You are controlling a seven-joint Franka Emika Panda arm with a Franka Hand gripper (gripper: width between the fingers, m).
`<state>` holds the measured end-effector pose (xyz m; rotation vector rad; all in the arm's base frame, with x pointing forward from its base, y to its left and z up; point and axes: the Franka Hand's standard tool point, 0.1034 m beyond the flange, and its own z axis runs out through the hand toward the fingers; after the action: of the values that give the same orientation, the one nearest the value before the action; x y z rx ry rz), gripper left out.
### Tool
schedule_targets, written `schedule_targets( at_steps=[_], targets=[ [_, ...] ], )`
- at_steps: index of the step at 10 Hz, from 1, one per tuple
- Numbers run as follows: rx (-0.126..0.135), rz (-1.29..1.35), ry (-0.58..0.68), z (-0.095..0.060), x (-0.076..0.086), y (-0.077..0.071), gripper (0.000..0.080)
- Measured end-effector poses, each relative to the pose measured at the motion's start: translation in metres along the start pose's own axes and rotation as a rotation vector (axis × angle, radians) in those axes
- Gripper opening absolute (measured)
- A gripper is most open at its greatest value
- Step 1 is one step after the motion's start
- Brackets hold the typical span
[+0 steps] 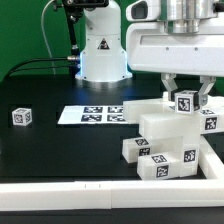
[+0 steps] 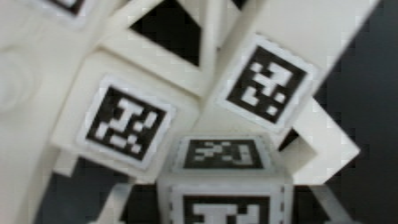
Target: Assemble chair
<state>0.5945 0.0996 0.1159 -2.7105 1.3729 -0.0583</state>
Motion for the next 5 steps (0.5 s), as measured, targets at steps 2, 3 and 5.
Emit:
schedule_targets(
  at_steps=[2,3,5],
  targets=[
    [0.015,0.094,-0.003,-0.0002,0.0033,-0.0003,0.0281],
    [0.015,0.087,-0.003,-0.0001,0.0028,-0.0006,0.0282],
    [0.014,0.047,-0.003,0.0002,0.0028,-0.0004,0.0491]
  ],
)
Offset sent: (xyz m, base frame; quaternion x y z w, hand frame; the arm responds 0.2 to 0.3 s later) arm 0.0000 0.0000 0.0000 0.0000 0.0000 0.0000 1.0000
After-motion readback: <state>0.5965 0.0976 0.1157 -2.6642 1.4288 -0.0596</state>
